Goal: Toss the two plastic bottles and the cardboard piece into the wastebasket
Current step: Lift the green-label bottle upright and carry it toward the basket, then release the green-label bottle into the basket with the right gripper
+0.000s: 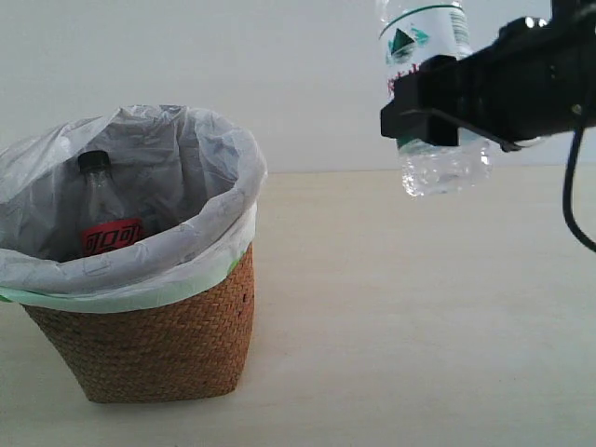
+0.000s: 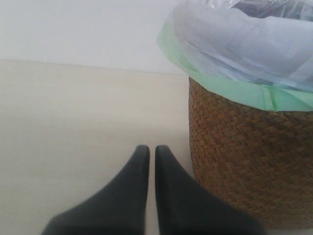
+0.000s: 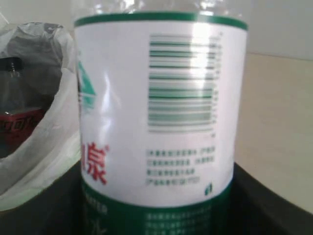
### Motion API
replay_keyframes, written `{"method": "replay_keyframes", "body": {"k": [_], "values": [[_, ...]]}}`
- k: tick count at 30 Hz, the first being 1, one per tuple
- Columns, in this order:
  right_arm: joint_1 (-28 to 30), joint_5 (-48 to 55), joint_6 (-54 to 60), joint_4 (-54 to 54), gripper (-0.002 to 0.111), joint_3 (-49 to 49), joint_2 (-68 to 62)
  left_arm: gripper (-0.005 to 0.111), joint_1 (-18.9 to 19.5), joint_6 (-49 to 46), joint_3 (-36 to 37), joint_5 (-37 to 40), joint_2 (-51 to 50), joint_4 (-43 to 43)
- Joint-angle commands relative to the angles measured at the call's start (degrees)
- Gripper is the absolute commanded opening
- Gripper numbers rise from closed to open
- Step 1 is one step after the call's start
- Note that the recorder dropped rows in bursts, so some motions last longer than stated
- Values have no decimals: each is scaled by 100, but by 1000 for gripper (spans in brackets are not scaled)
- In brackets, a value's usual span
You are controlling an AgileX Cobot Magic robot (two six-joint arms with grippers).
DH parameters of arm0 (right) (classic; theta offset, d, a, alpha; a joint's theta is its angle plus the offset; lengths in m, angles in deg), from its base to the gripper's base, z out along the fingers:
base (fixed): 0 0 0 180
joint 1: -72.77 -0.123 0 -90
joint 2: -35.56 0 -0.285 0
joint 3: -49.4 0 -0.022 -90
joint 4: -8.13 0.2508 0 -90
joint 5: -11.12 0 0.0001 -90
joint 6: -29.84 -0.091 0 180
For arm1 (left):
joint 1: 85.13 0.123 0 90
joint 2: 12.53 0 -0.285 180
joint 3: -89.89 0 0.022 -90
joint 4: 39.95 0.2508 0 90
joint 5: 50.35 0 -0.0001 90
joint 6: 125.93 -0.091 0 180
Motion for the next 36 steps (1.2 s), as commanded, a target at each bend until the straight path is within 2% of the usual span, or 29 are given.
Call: {"method": "replay_keyframes", "body": {"k": [1, 4, 8, 14, 17, 20, 23, 27, 31, 33, 36], "values": [[40, 900, -781, -1007, 0, 827, -394, 4, 12, 31, 23, -41, 15, 28], [40, 835, -1468, -1842, 0, 941, -509, 4, 12, 31, 23, -41, 15, 28], [40, 691, -1500, -1866, 0, 941, -698, 4, 12, 31, 23, -52, 15, 28], [-289, 645, -1670, -2132, 0, 941, -1254, 4, 12, 31, 23, -52, 15, 28], [-267, 1089, -2564, -3192, 0, 941, -1466, 4, 12, 31, 23, -52, 15, 28], [-267, 1870, -3826, -4906, 0, 941, -1510, 4, 12, 31, 23, -52, 15, 28], [-223, 2691, -4165, -5740, 0, 941, -1520, 4, 12, 31, 23, -52, 15, 28], [-18, 3182, -4068, -5720, 0, 941, -1520, 4, 12, 31, 23, -52, 15, 28], [60, 3181, -4113, -5616, 0, 941, -1534, 4, 12, 31, 23, -52, 15, 28], [60, 2841, -4113, -5377, 0, 941, -1557, 4, 12, 31, 23, -52, 15, 28], [30, 1789, -3760, -4245, 0, 988, -1561, 4, 12, 31, 23, -52, 15, 28]]}}
